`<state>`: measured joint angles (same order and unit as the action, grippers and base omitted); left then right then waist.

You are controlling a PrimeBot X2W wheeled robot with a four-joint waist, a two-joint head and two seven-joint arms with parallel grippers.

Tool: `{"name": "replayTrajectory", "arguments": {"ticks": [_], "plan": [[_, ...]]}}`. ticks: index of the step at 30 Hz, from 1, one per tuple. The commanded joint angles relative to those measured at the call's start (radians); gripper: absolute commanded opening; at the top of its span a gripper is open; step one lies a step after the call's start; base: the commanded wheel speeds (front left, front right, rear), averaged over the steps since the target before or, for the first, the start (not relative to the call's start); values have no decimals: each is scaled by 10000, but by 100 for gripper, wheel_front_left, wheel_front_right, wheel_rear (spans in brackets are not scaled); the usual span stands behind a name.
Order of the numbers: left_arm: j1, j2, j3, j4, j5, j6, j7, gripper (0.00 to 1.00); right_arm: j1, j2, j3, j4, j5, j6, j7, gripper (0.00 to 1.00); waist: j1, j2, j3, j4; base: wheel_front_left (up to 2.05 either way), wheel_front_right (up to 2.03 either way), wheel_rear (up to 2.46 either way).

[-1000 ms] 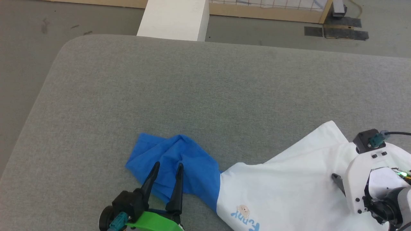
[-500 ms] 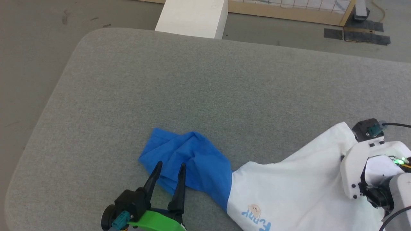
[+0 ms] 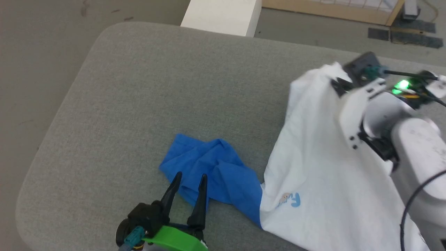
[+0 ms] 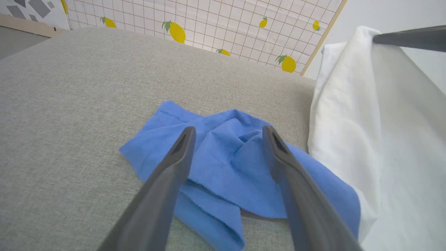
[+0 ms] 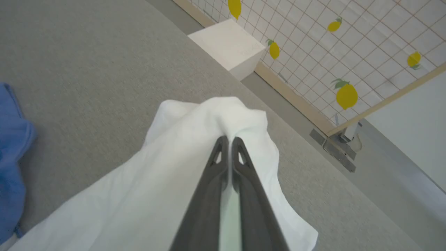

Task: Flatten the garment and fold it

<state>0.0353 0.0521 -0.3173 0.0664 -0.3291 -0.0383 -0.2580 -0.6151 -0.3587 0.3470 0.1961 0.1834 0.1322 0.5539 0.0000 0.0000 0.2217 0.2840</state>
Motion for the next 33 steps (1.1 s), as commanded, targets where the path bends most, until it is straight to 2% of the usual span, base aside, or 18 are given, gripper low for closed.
{"name": "replayTrajectory", "arguments": {"ticks": [1,7,8,9,10,14,18,22,26,30,33], "plan": [[-265,-19,-52,-28,-49,26,-38,100,-359,137,298,415,-106,-15,-376,0,0,0,298,260,0,0,0],[-617,-19,-352,17,-188,54,-38,100,-1250,776,1098,3403,-387,-15,-1597,0,0,0,689,613,0,0,0],[-667,-19,-402,28,-210,71,-38,100,-1325,850,1132,3921,-412,-15,-1682,7,0,0,724,644,0,0,0],[-698,-19,-433,38,-224,89,-38,100,-1382,892,1149,4293,-438,-15,-1723,31,0,0,739,656,0,0,0],[-727,-19,-462,50,-237,113,-38,100,-1445,964,1162,4678,-396,-15,-1774,100,0,0,746,655,0,0,0],[-769,-19,-424,83,-211,176,-38,100,-1743,1182,1129,5180,13,-15,-2374,100,0,0,645,437,0,0,0],[-638,-19,-212,90,-38,176,-38,100,-1751,1138,757,4744,674,-15,-2978,100,0,0,331,5,0,0,0],[-453,-19,51,13,167,100,-38,100,-1167,839,-299,3658,1128,-15,-3560,100,0,0,-13,-526,0,0,0],[-261,-19,335,-156,341,12,-38,100,206,812,-1949,2157,1015,-15,-4268,100,0,0,-323,-1088,0,0,0],[-72,-19,560,-321,554,-102,-38,100,2200,1425,-3733,380,354,-15,-4796,100,0,0,-516,-1586,0,0,0],[77,-19,727,-454,661,-162,-38,100,3825,2391,-4862,-988,-215,-15,-5311,100,0,0,-578,-1895,0,0,0]]}}
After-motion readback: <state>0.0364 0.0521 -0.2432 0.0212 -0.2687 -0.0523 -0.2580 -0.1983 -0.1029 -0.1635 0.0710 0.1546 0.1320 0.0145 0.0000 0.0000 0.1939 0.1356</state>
